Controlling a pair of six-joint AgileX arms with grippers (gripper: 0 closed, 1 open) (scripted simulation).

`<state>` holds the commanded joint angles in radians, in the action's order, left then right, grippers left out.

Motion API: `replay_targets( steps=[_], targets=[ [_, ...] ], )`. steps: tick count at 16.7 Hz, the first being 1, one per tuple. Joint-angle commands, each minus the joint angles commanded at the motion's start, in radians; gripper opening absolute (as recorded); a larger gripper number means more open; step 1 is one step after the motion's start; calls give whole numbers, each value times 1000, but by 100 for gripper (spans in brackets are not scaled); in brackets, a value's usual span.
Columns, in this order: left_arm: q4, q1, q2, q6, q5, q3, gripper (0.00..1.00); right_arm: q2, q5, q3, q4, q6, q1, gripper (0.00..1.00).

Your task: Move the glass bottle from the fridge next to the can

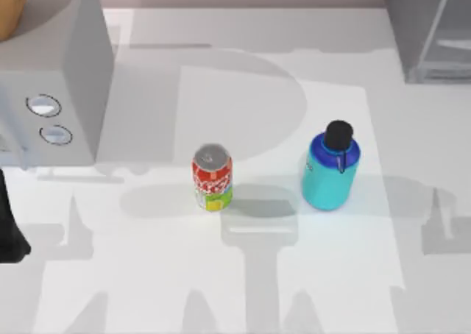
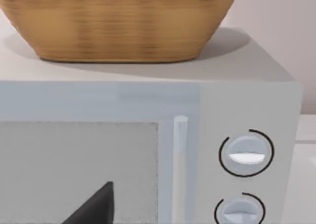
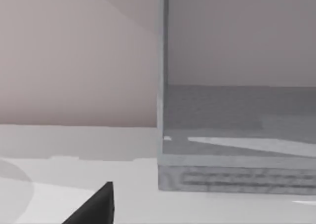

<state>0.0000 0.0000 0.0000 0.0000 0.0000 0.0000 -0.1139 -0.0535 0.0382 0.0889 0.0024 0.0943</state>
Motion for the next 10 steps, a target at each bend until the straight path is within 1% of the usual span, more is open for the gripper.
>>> replay_targets(
  steps=[2,4,10],
  targets=[
    [0,0,0,0,0,0,100,77,35,-25,-59,-2,-62,100],
    [0,0,0,0,0,0,100,112,52,-38,-87,-2,-93,100],
    [0,0,0,0,0,0,100,112,52,-34,-88,-2,-91,100]
  ],
)
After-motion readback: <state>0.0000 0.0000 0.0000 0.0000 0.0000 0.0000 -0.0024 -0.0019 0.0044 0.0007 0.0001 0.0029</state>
